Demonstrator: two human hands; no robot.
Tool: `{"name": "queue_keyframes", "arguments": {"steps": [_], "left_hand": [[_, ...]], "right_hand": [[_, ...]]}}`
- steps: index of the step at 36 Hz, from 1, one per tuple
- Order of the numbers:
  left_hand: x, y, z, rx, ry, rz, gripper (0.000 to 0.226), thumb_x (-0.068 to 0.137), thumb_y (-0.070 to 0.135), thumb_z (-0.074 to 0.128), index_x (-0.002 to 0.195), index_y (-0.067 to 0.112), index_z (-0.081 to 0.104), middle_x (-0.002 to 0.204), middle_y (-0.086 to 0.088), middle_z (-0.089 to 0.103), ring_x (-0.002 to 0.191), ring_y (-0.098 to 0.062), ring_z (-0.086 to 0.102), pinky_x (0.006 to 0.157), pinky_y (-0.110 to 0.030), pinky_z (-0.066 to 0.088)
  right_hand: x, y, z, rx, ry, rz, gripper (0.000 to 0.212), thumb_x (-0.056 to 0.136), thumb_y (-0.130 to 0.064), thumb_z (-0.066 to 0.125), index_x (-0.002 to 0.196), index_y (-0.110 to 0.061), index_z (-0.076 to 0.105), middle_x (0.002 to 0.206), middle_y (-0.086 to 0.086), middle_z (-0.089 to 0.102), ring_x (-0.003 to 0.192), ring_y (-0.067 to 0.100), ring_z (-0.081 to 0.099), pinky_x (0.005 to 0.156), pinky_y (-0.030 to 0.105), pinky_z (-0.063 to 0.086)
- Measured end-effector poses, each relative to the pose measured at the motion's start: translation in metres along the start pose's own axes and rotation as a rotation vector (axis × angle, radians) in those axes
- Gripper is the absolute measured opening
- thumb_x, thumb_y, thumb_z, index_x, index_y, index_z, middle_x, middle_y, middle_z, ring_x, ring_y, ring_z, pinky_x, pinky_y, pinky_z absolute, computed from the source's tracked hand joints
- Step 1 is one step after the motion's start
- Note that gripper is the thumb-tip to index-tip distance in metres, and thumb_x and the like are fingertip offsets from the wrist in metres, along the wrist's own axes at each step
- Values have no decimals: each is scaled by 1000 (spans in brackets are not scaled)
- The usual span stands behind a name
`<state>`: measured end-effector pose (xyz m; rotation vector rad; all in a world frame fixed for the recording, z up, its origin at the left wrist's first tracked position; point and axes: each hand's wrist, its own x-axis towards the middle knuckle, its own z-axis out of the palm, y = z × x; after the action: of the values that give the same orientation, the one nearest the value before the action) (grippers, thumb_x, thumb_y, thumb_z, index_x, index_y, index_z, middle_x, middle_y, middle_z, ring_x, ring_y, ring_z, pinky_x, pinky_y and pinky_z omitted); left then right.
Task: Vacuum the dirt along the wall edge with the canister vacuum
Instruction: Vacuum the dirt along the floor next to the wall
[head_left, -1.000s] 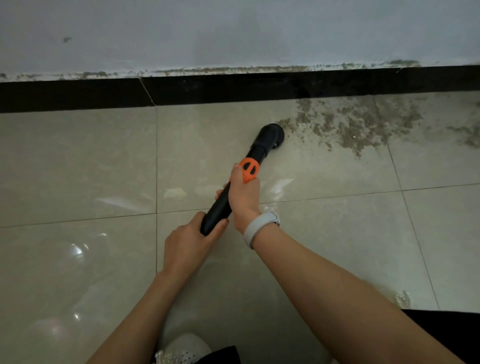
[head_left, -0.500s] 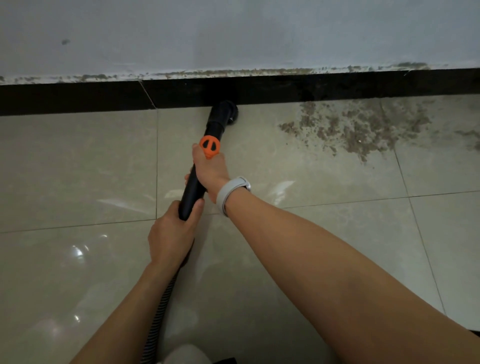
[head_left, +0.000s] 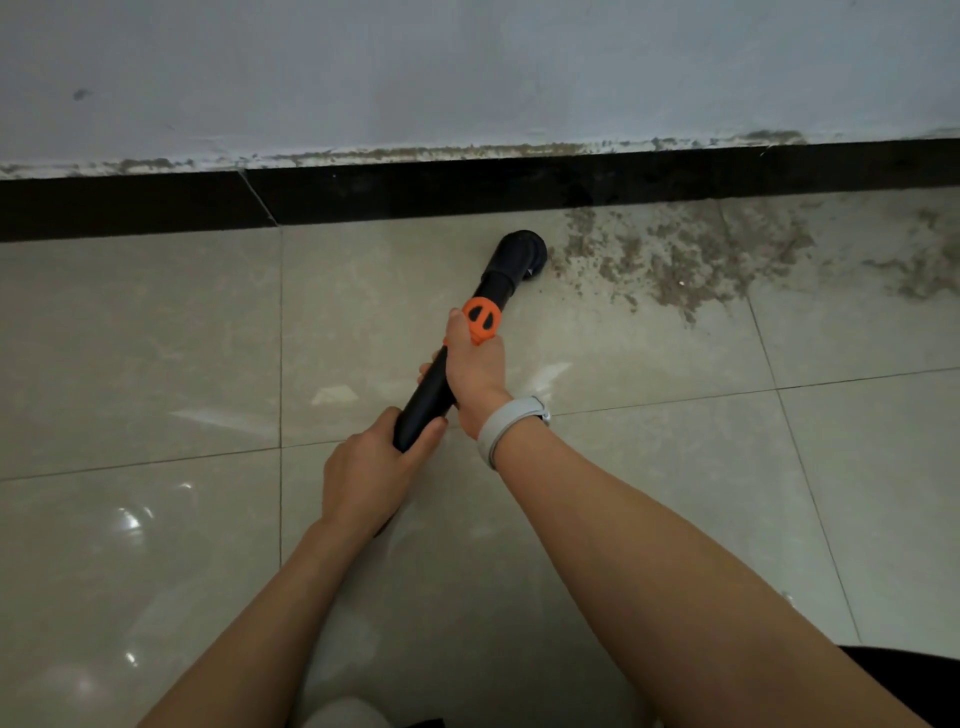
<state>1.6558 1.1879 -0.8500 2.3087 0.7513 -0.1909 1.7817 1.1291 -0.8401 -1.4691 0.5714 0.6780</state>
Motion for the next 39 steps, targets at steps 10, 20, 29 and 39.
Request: {"name": "queue_keyframes", "arguments": {"steps": [10, 20, 29, 39], "left_hand": [[-6, 13, 8, 67, -51, 36, 45, 79, 71, 39, 71, 26, 41, 55, 5, 53, 52, -12, 52, 47, -28, 32], [-25, -11, -6, 65, -11, -4, 38, 86, 62, 49, 70, 29, 41, 52, 6, 52, 49, -10, 51, 47, -27, 31], [-25, -19, -7, 48, -29, 1, 37, 84, 64, 47, 74, 29, 46, 56, 6, 58, 52, -14, 56, 50, -29, 40], [-17, 17, 19, 146, -157, 158, 49, 82, 69, 42, 87, 22, 54, 66, 2, 61, 63, -20, 59, 56, -30, 39]], "right_hand": [[-5, 0, -26, 58, 54, 0, 37, 96, -39, 54, 114, -7, 46, 74, 7, 55, 42, 12, 59, 53, 31, 57], [-27, 14, -7, 68, -26, 25, 28, 96, -34, 56, 101, -8, 47, 77, 10, 55, 56, 21, 58, 69, 42, 59], [-33, 16, -4, 59, -23, 28, 34, 96, -35, 55, 112, -5, 50, 77, 9, 55, 53, 18, 59, 62, 35, 58], [-29, 11, -63, 156, 127, -14, 25, 99, -34, 52, 101, -10, 46, 69, 6, 51, 46, 14, 58, 55, 32, 53]]}}
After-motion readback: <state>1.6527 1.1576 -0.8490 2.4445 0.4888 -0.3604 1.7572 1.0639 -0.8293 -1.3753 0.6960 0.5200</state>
